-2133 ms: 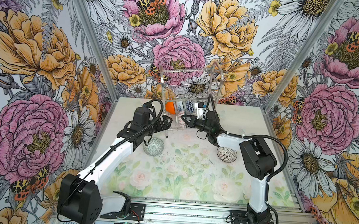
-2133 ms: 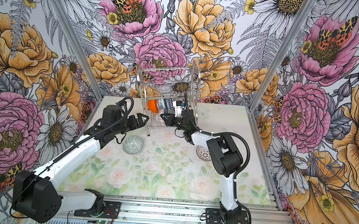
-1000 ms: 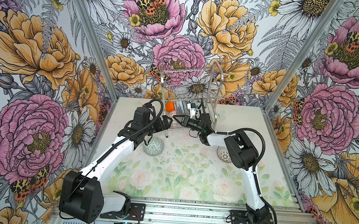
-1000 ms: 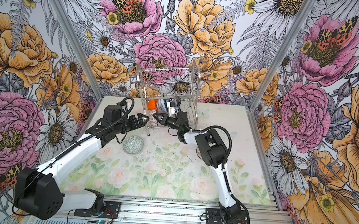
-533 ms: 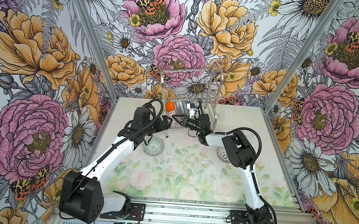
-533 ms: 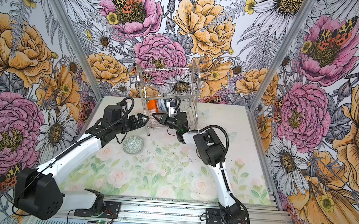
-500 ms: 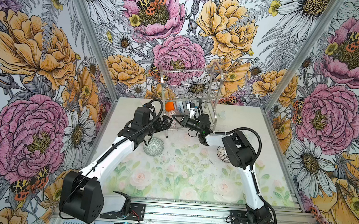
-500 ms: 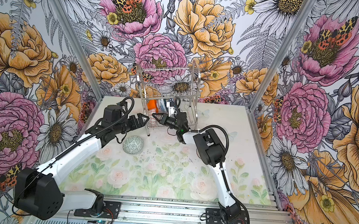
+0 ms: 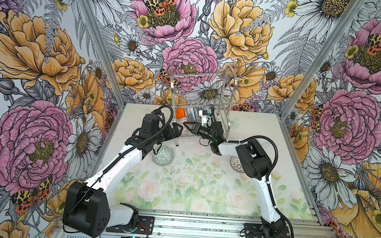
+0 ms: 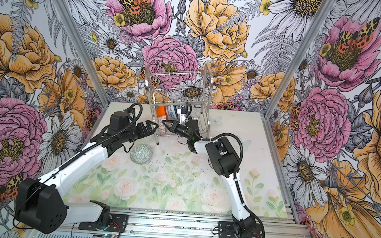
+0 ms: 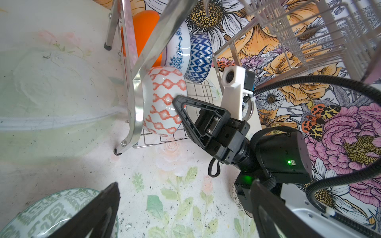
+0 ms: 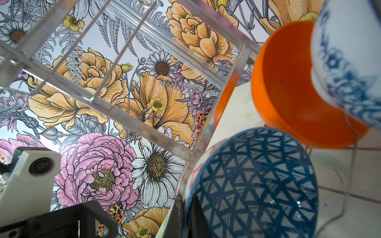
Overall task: Load the bowls into the dish rack
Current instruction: 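Lower the blue bowl upright into a rack slot with the right gripper, then push the held blue bowl deeper into the rack slot with the right gripper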
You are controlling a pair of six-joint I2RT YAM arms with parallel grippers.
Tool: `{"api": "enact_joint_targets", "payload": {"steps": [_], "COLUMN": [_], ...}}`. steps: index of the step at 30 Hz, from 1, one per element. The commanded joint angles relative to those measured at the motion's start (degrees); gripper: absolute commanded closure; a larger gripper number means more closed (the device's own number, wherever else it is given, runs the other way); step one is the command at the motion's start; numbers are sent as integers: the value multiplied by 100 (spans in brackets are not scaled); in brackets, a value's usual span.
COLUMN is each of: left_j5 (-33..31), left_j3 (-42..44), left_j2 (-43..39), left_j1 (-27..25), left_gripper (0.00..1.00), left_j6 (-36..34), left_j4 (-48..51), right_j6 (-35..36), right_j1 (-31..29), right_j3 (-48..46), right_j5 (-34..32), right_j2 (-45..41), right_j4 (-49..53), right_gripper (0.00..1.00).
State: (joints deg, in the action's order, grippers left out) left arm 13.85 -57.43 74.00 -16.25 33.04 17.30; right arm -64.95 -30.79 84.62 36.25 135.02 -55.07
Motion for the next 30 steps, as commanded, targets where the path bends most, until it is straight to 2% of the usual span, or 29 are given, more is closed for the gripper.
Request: {"api": "enact_joint_targets", "payload": {"steps": [1, 11, 16, 30], "left_j5": [50, 98, 74, 87], "left_j3": [39, 39, 46, 52], "left_j2": [-96, -78, -88, -96], "left_j1": [95, 139, 139, 138], "left_gripper": [1, 1, 1, 1], "left_j6": [37, 63, 60, 71], "left_j4": [-105, -111, -107, -113], "right_j6": [49, 120, 428, 496], "right_j1": [-15, 20, 20, 18], "right_j3": [-106, 45, 229, 336], "right_j5": [-66, -12, -153, -118], "right_j2": [-151, -187, -192, -90], "right_j4": [410, 967, 1807, 1833], "right_gripper": [100, 100, 100, 100]}}
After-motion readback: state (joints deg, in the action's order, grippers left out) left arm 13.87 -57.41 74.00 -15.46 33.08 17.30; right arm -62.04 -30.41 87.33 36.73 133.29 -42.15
